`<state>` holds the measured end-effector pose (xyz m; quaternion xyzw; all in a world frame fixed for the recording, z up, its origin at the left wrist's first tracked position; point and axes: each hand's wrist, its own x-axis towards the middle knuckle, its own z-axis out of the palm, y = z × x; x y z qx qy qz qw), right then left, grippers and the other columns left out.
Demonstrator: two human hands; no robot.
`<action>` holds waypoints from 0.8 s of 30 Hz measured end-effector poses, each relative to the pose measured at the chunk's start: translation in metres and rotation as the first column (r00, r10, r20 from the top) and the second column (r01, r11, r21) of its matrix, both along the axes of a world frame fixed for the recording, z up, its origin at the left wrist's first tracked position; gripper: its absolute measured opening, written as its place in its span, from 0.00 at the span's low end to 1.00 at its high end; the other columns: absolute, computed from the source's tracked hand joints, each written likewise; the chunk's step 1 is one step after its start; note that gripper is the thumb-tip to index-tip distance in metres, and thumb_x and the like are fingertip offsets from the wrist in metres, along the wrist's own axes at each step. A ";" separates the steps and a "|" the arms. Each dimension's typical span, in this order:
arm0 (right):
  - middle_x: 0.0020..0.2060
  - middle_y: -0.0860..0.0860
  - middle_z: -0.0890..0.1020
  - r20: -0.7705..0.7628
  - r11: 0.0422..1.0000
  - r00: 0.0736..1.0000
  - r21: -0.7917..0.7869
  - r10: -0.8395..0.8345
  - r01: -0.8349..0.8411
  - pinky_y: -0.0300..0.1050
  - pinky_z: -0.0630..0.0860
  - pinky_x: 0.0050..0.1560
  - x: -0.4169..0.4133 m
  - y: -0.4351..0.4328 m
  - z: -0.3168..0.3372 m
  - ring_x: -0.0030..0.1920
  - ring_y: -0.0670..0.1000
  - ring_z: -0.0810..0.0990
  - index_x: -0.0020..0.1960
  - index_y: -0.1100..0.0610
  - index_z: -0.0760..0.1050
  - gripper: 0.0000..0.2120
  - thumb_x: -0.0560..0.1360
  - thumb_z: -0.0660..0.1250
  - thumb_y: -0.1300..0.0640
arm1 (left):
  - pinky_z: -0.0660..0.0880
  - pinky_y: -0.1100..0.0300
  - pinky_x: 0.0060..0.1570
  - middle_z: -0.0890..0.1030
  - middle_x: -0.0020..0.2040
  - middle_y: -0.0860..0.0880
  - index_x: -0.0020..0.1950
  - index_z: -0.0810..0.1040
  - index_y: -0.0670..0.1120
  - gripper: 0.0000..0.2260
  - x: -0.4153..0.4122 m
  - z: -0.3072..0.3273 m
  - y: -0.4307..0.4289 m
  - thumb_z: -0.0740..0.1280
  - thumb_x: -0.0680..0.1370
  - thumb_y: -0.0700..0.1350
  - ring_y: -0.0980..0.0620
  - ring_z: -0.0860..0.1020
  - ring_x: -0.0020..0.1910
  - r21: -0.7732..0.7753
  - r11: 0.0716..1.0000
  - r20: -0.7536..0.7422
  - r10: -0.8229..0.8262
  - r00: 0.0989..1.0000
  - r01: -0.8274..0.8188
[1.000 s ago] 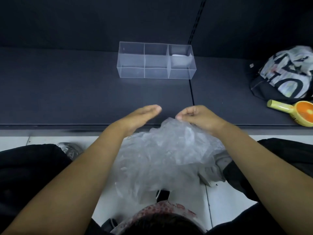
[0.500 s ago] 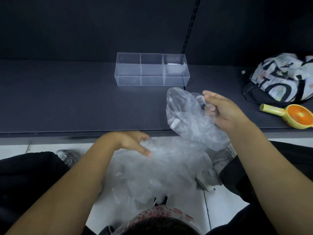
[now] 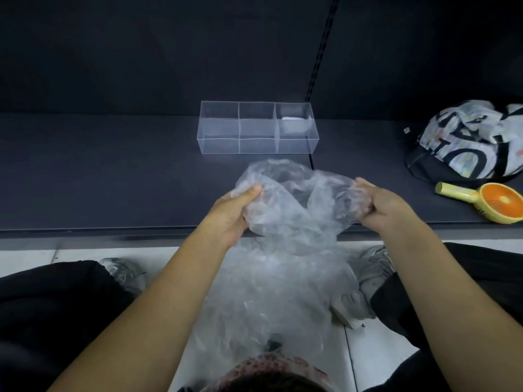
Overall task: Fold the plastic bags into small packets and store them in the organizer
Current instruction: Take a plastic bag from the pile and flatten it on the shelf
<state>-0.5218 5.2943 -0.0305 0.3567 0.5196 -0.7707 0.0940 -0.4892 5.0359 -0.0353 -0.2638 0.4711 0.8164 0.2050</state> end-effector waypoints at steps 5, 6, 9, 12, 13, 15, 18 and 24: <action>0.16 0.47 0.66 0.068 0.996 0.995 0.044 -0.076 0.073 0.32 0.56 0.14 -0.001 0.022 -0.012 0.14 0.43 0.59 0.41 0.54 0.70 0.14 0.81 0.54 0.67 | 0.78 0.49 0.54 0.82 0.57 0.43 0.63 0.78 0.41 0.17 -0.001 0.001 -0.017 0.68 0.77 0.48 0.46 0.81 0.56 0.118 0.993 0.003 0.026 1.000 -0.026; 0.16 0.47 0.68 0.075 0.995 0.993 0.043 -0.091 0.088 0.33 0.59 0.15 -0.002 0.022 -0.011 0.14 0.43 0.61 0.42 0.56 0.70 0.12 0.81 0.55 0.66 | 0.78 0.49 0.54 0.82 0.57 0.43 0.61 0.79 0.42 0.16 -0.001 0.001 -0.018 0.67 0.77 0.49 0.46 0.81 0.55 0.120 0.992 0.017 0.024 1.000 -0.025; 0.39 0.53 0.80 0.075 0.895 0.997 0.444 -0.001 -0.032 0.37 0.75 0.41 0.001 0.014 0.001 0.34 0.46 0.76 0.54 0.61 0.75 0.07 0.79 0.64 0.58 | 0.80 0.49 0.48 0.83 0.55 0.42 0.60 0.79 0.42 0.15 -0.001 0.003 -0.020 0.67 0.78 0.49 0.45 0.82 0.54 0.092 0.993 0.070 0.068 0.995 -0.074; 0.65 0.52 0.66 -0.190 0.543 0.927 0.840 0.324 -0.018 0.43 0.70 0.62 0.011 -0.007 0.026 0.62 0.50 0.71 0.65 0.52 0.70 0.23 0.73 0.70 0.46 | 0.80 0.49 0.47 0.81 0.58 0.41 0.64 0.76 0.40 0.14 -0.005 0.011 -0.016 0.64 0.80 0.43 0.45 0.81 0.55 0.076 0.987 0.077 0.134 0.988 -0.140; 0.67 0.48 0.64 -0.227 0.556 0.809 0.819 0.543 -0.143 0.36 0.70 0.61 0.016 -0.025 0.039 0.64 0.46 0.69 0.68 0.47 0.67 0.28 0.71 0.72 0.43 | 0.79 0.48 0.51 0.80 0.60 0.41 0.65 0.75 0.39 0.14 -0.007 0.015 -0.012 0.63 0.81 0.42 0.45 0.80 0.57 0.085 0.985 0.071 0.146 0.987 -0.151; 0.71 0.36 0.57 -0.103 0.378 0.489 0.777 0.866 -0.504 0.25 0.64 0.57 0.027 -0.067 0.050 0.67 0.37 0.61 0.72 0.36 0.56 0.43 0.63 0.74 0.37 | 0.79 0.51 0.53 0.79 0.60 0.42 0.67 0.73 0.38 0.15 -0.008 0.025 -0.003 0.61 0.82 0.42 0.46 0.79 0.56 0.124 0.984 0.029 0.126 0.992 -0.129; 0.66 0.39 0.63 0.005 0.192 0.380 0.857 0.925 -0.479 0.20 0.62 0.51 0.035 -0.107 0.029 0.61 0.35 0.63 0.74 0.41 0.55 0.45 0.65 0.77 0.48 | 0.81 0.55 0.45 0.79 0.58 0.42 0.64 0.74 0.39 0.18 -0.006 0.041 0.006 0.60 0.81 0.51 0.48 0.81 0.51 0.204 0.979 -0.074 0.036 0.997 -0.020; 0.46 0.54 0.86 -0.219 0.925 0.914 0.254 0.341 -0.284 0.44 0.80 0.41 0.025 -0.083 0.015 0.48 0.54 0.84 0.53 0.57 0.80 0.09 0.77 0.68 0.53 | 0.75 0.63 0.51 0.80 0.57 0.52 0.63 0.75 0.52 0.18 -0.001 0.034 -0.011 0.67 0.76 0.57 0.55 0.78 0.56 -0.560 0.826 -0.324 -0.281 0.903 0.056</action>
